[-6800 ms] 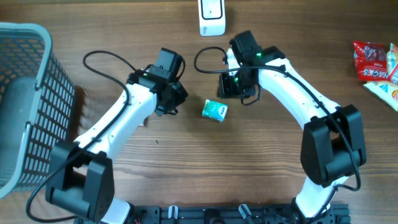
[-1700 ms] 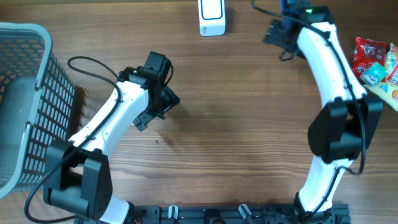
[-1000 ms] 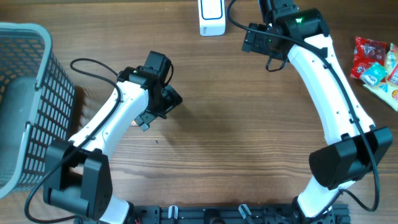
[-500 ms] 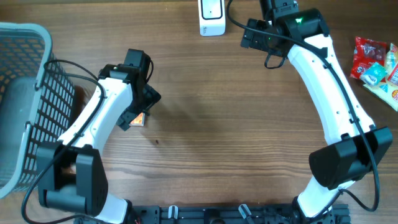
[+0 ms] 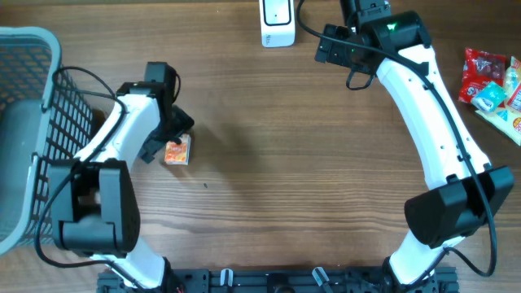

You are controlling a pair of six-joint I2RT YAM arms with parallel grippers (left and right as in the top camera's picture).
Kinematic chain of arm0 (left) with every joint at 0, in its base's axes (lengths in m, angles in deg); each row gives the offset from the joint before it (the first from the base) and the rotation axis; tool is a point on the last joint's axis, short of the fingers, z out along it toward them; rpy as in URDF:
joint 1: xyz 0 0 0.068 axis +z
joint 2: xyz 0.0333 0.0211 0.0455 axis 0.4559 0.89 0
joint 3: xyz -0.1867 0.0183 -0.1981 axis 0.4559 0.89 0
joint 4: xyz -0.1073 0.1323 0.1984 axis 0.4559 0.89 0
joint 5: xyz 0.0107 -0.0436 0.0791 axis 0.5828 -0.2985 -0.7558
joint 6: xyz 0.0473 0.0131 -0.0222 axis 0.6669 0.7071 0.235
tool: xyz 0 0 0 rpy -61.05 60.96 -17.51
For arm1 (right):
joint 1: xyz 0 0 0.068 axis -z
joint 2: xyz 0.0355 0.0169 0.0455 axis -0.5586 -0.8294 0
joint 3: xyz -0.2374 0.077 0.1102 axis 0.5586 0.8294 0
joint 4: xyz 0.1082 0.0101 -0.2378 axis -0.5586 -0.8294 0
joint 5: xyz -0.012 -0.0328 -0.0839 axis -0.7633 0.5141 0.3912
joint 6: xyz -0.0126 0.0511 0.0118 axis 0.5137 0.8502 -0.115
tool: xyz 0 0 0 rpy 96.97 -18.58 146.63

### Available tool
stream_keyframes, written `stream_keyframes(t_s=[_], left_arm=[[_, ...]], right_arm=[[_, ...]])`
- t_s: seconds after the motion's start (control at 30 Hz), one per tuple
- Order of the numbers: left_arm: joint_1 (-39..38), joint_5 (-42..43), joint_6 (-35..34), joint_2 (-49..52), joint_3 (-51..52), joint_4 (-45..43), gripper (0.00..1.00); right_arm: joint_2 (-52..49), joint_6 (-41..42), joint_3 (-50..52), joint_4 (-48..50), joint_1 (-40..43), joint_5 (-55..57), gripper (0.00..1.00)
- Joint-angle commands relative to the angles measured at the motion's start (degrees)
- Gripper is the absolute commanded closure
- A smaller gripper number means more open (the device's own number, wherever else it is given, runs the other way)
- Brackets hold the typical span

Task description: Scan the item barcode

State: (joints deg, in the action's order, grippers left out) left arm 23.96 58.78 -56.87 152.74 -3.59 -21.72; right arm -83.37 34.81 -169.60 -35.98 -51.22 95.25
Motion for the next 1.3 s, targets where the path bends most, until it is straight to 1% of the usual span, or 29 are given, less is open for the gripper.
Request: stream_keyframes(t_s=[0.0, 0.03, 0.07, 0.13, 0.17, 0.23, 0.27, 0.4, 0.47, 0.53, 0.57, 0.63, 0.7, 0.73, 0.77, 0.8, 0.83, 0.87, 0.9, 0.93, 0.97, 1.0, 1.13, 1.2, 1.27], left_arm=[[0.83, 9.27, 8.66, 0.85, 0.13, -2.05, 0.0], [0.7, 11.67, 9.99, 1.11, 0.13, -2.1, 0.05], [0.66, 15.63, 12.07, 1.64, 0.13, -1.97, 0.12], [0.66, 19.89, 13.64, 2.4, 0.13, -1.46, 0.25], [0.66, 20.24, 13.6, 2.75, 0.13, -1.16, 0.33], [0.39, 20.22, 13.62, 3.17, 0.55, -1.01, 0.41], [-0.17, 20.22, 13.6, 3.28, 1.16, -1.03, 0.49], [-4.33, 21.4, 13.6, 3.52, 2.82, -1.2, 0.49], [-9.22, 28.5, 13.57, 3.52, 2.89, -2.43, 0.5], [-13.92, 34.53, 13.33, 3.52, 2.89, -5.86, 0.5], [-17.22, 37.88, 12.28, 3.52, 2.84, -8.94, 0.5], [-21.11, 38.21, 9.99, 3.48, 1.09, -11.06, 0.5], [-21.59, 37.22, 10.16, 3.06, -3.32, -8.31, 0.5], [-21.03, 35.65, 10.21, 2.4, -6.58, -5.18, 0.5], [-19.85, 31.19, 10.51, 1.09, -12.5, 0.9, 0.51], [-19.06, 27.74, 10.58, 0.04, -16.28, 4.81, 0.51], [-18.34, 23.85, 10.58, -0.94, -19.87, 8.61, 0.49], [-17.51, 18.14, 10.56, -2.29, -24.0, 13.27, 0.44], [-16.7, 12.2, 10.54, -3.67, -27.08, 17.27, 0.35], [-15.65, 6.64, 10.34, -5.29, -29.03, 19.98, 0.05], [-14.49, 2.86, 10.32, -6.78, -29.16, 20.7, 0.0], [-13.4, 1.49, 10.29, -7.45, -29.16, 21.03, 0.0], [-8.68, 1.99, 8.22, -7.61, -29.14, 22.93, 0.0], [-8.22, 1.99, 8.2, -7.61, -29.14, 22.62, 0.0], [-8.24, 1.99, 8.22, -7.61, -29.14, 22.49, 0.0]], right_arm=[[1.38, -0.2, -0.2, 0.24, 0.09, -0.5, 0.0], [1.38, -0.22, -0.2, 0.63, 0.09, -0.5, 0.0], [1.38, -0.22, -0.2, 0.85, 0.09, -0.5, 0.0], [1.38, -0.22, -0.2, 1.09, 0.09, -0.5, 0.0], [1.38, -0.22, -0.2, 1.11, 0.09, -0.5, 0.0], [1.38, -0.22, -0.2, 1.09, 0.09, -0.5, 0.0], [1.38, -0.2, -0.2, 1.09, 0.04, -0.52, 0.0], [1.38, -0.22, -0.2, 1.09, 0.02, -0.5, 0.0], [1.38, -0.2, -0.2, 1.09, 0.04, -0.5, 0.0], [1.38, -0.2, -0.2, 1.11, 0.02, -0.5, 0.0], [1.38, -0.2, -0.2, 1.09, 0.02, -0.5, 0.0], [1.38, -0.22, -0.2, 1.11, 0.02, -0.5, 0.0], [1.38, -0.22, -0.2, 1.11, 0.02, -0.5, 0.0], [1.38, -0.22, -0.2, 1.09, 0.02, -0.5, 0.0], [1.38, -0.2, -0.2, 1.09, 0.02, -0.5, 0.0], [1.38, -0.24, -0.2, 1.09, 0.02, -0.5, 0.0], [1.38, -0.22, -0.2, 1.11, 0.02, -0.5, 0.0], [1.38, -0.22, -0.2, 1.11, 0.02, -0.5, 0.0], [1.38, -0.22, -0.2, 1.11, 0.02, -0.5, 0.0], [1.38, -0.22, -0.2, 1.11, 0.02, -0.5, 0.0], [1.38, -0.22, -0.2, 1.11, 0.02, -0.5, 0.0], [1.38, -0.22, -0.2, 1.11, 0.02, -0.5, 0.0], [1.38, -0.15, -0.2, 1.31, 0.02, -1.92, 0.0], [1.38, -0.17, -0.2, 2.78, 0.02, -7.63, 0.0], [1.38, -0.28, -0.2, 0.81, 0.02, -15.21, 0.01]])
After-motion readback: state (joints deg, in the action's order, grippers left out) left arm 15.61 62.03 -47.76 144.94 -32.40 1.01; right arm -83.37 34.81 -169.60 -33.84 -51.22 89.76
